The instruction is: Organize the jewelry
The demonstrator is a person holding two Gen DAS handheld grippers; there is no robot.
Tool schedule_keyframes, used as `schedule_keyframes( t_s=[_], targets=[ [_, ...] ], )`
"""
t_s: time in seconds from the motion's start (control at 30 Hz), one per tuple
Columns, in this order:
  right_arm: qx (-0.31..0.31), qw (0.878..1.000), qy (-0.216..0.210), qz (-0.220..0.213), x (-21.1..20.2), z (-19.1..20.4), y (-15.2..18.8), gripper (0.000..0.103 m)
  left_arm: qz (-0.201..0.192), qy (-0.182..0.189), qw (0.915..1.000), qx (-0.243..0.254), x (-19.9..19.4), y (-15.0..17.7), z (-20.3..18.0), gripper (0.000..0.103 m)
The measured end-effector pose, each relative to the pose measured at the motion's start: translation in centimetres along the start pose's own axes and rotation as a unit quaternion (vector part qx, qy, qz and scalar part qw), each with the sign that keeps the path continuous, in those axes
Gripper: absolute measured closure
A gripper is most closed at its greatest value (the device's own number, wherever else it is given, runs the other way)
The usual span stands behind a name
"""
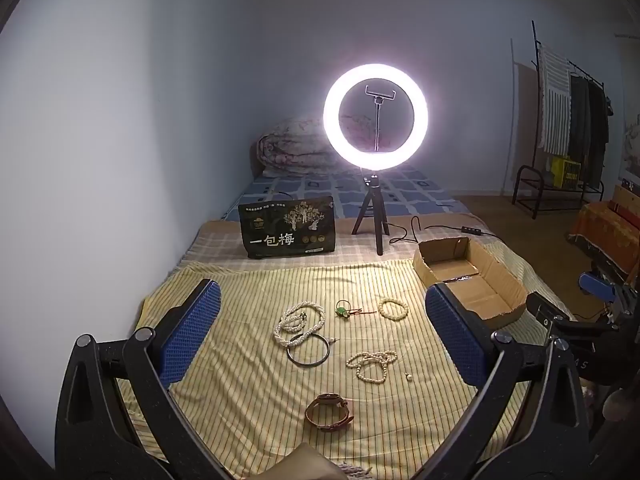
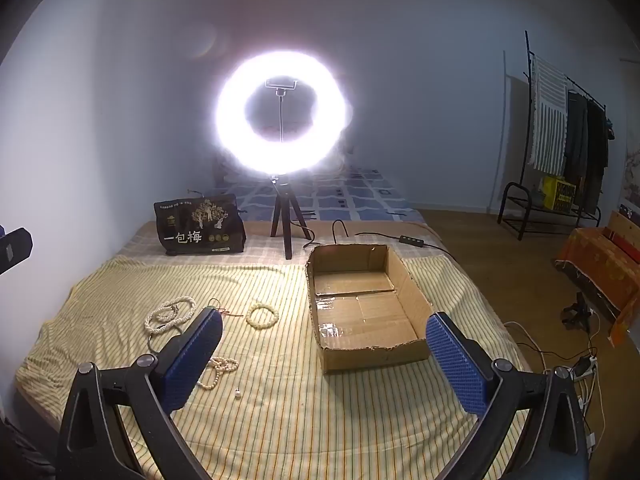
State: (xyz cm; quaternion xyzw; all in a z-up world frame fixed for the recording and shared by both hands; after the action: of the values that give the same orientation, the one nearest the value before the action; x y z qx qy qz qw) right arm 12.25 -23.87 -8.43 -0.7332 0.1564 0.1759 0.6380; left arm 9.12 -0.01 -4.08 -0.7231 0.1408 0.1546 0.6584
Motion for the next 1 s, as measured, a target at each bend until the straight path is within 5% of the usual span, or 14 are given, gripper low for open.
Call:
schedule_keyframes(
  t_s=[1.0],
  targets=[
    [0.004, 1.000, -0.004, 0.002, 0.04, 0.38, -0.05, 0.000, 0.001, 0.000, 1.0000, 0.000, -0.16, 0.06, -0.07, 0.000]
  ],
)
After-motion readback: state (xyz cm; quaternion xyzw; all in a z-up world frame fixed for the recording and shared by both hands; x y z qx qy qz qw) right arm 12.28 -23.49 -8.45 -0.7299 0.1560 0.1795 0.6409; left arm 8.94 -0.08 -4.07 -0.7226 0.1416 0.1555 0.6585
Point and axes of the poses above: each gripper's, at about its wrist camera, not at the fingertips, and x roughly the way its jaws point, z to its left, y to its underside, the point moved 10 cm from there along x, roughly the way its jaws point, and after that the axes turned 6 degrees about -x, right-handed, at the moved point
